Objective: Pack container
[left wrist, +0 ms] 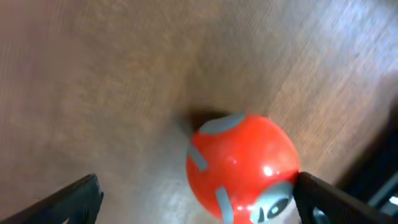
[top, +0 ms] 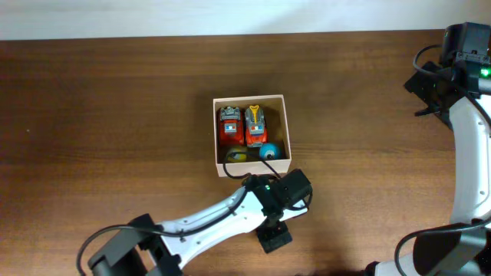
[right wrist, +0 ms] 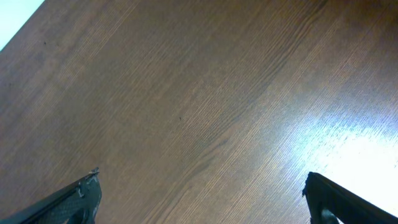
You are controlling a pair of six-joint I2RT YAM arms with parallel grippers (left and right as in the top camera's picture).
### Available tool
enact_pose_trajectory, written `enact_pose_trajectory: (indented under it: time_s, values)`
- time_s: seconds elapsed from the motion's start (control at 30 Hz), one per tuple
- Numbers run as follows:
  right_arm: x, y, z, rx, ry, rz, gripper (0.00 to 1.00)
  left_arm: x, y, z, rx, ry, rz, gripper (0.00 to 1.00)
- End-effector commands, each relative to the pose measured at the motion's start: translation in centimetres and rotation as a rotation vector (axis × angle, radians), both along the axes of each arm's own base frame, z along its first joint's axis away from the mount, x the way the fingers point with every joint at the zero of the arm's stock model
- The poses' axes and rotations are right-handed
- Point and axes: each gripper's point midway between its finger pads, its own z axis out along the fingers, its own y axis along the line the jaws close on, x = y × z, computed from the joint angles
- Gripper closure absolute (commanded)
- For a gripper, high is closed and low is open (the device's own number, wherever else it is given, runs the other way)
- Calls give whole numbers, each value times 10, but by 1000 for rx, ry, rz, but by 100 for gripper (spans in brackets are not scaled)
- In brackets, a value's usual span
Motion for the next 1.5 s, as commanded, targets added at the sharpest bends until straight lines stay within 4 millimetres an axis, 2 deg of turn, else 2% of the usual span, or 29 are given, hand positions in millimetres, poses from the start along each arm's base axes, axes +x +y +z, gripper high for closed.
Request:
enact_pose_trajectory:
  time_s: [0.0,0.2,0.4,0.57,0.63,0.77,0.9,1.03,1.3,1.47]
  values:
    - [0,-1,13,-7,-36,-10,1,-5,0,-9,22,41,-4,0]
    - [0,-1,13,-7,-36,-10,1,-5,0,-12,28,46,-7,3]
    - [0,-1,13,-7,-36,-10,1,-5,0,-12,29,46,-7,25]
    - [0,-1,13,-7,-36,-10,1,-8,0,-9,29,64,-18,25]
    - [0,-1,13,-7,-36,-10,1,-10,-1,-8,25,73,-29,30]
    - [0,-1,13,-7,-36,-10,1,-10,0,-8,27,75,-28,59]
    - [0,-1,13,-6,-36,-10,1,-10,0,-8,27,74,-27,67]
    - [0,-1,13,-7,-36,-10,1,-10,0,-8,30,70,-27,83]
    - [0,-1,13,-7,-36,-10,2,-6,1,-7,37,53,-17,84]
    - [0,-1,13,-7,-36,-10,1,4,-3,6,47,16,6,85]
